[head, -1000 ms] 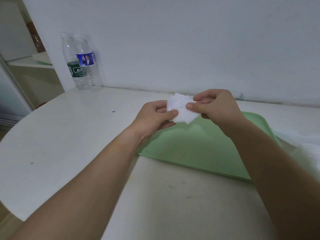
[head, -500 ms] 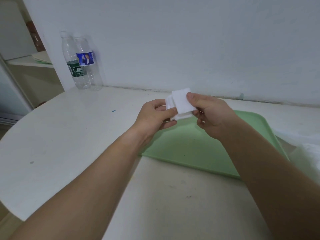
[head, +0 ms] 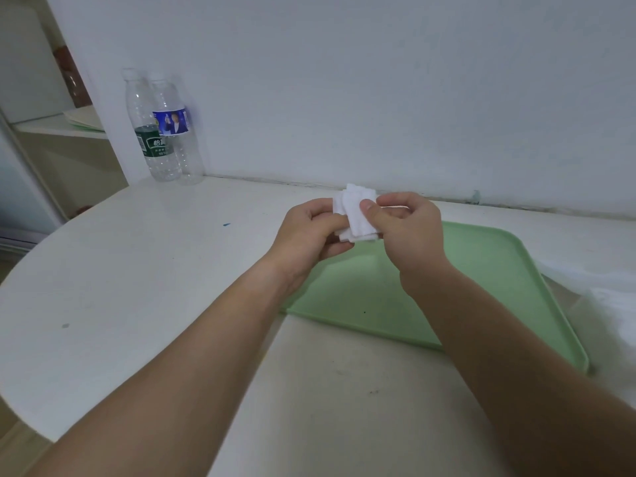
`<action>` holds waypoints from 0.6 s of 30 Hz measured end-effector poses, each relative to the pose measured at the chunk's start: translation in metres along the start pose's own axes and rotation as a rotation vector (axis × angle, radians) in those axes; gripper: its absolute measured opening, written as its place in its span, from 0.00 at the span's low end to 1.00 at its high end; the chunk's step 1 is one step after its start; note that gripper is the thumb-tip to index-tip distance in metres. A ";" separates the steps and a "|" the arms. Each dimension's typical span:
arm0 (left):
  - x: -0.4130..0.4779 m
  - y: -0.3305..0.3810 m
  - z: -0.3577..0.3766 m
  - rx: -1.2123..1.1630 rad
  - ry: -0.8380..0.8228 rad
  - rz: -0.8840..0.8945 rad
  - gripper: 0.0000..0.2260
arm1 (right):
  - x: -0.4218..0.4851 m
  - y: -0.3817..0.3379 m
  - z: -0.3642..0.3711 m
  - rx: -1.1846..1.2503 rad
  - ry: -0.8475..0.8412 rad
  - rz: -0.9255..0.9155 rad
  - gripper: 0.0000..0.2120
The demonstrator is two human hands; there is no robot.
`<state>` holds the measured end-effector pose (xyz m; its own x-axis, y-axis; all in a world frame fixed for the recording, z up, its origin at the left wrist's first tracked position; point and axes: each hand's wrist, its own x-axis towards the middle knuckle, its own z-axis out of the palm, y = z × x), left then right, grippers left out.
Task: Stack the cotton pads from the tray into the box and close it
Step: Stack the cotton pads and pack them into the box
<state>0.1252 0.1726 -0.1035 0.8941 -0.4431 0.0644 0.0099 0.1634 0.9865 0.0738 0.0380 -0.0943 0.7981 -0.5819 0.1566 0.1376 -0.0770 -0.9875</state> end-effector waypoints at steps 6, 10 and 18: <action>-0.009 0.012 0.014 -0.100 -0.026 -0.003 0.08 | -0.010 -0.006 0.000 -0.171 0.078 -0.131 0.14; -0.014 0.017 0.020 0.001 -0.084 0.029 0.11 | -0.017 -0.025 -0.011 -0.104 -0.031 0.028 0.25; -0.055 0.036 0.067 0.251 -0.180 0.180 0.14 | -0.047 -0.072 -0.107 -0.332 -0.375 -0.077 0.18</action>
<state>0.0463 0.1442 -0.0618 0.7781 -0.5789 0.2437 -0.2706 0.0412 0.9618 -0.0367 -0.0157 -0.0322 0.9572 -0.2380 0.1645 0.0586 -0.3973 -0.9158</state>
